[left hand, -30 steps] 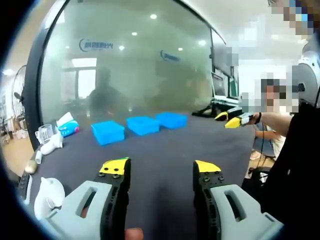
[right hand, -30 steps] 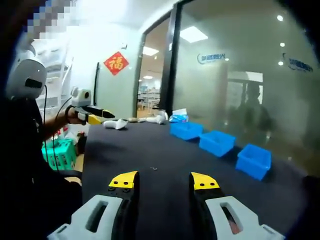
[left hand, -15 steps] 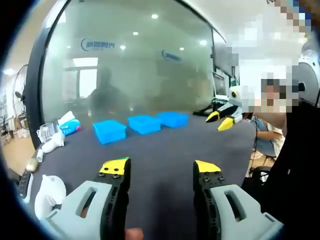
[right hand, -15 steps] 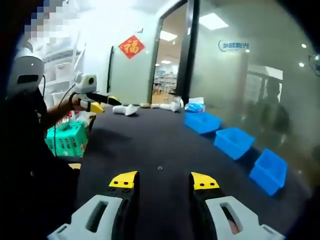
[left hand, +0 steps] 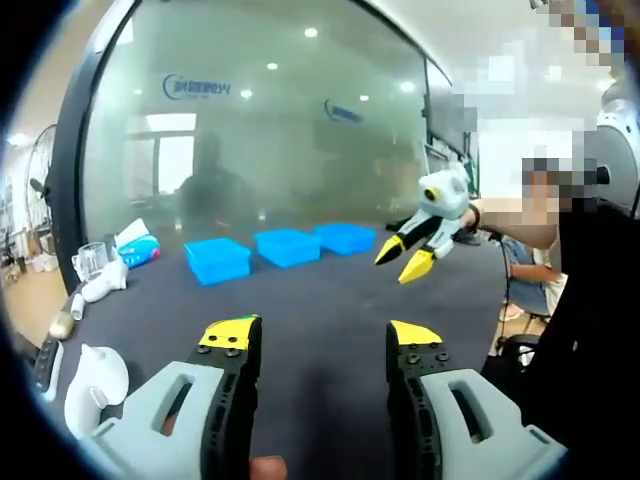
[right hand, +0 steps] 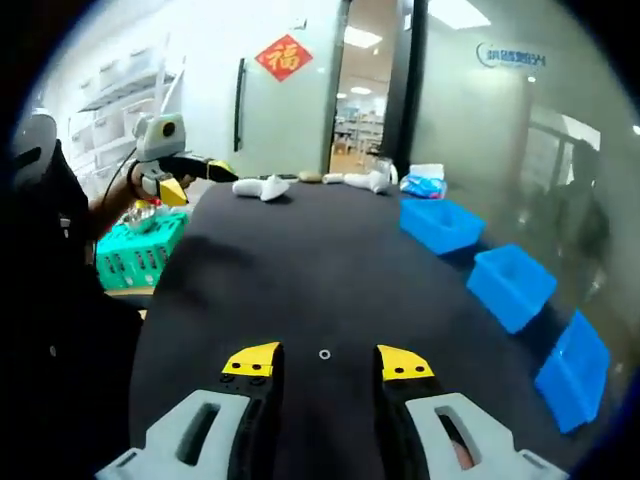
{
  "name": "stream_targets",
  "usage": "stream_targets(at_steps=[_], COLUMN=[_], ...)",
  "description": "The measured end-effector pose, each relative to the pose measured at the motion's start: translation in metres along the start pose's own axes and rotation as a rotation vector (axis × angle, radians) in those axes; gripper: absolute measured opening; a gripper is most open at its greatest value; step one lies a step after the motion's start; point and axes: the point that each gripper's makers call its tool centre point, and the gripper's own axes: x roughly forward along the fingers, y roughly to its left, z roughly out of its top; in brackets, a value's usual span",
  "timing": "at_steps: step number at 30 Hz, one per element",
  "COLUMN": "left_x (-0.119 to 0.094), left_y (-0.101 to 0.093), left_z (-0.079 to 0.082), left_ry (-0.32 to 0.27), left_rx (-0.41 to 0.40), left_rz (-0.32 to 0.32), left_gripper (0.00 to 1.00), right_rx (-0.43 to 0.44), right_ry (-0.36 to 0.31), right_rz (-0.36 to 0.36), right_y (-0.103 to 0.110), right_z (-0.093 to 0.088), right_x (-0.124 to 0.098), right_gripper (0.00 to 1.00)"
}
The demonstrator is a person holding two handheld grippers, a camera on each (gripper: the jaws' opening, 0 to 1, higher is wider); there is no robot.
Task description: Sort the screws, nuts, and washers into the corresponding bins
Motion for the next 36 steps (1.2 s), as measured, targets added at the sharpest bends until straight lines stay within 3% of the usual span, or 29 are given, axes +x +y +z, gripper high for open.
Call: stream_targets(at_steps=[14,26,36], left_x=[0.0,0.001,0.002], left_y=[0.0,0.0,-0.002], left_z=[-0.006,-0.007,-0.006], left_ry=[0.004,0.007,0.012], left_rx=[-0.015,-0.016,-0.006], left_rz=[-0.003,-0.01,-0.011], left_gripper=[0.48,0.48,0.48], right_rx=[-0.032,0.047,0.027], right_ry=[0.138,0.17,0.176], right_rz=[0.065,0.067,0.066], right_y=[0.013,0.01,0.016], right_z=[-0.02,-0.029,-0.028], right_x=[0.038,0.045,0.045], right_gripper=[0.27,0.19,0.1])
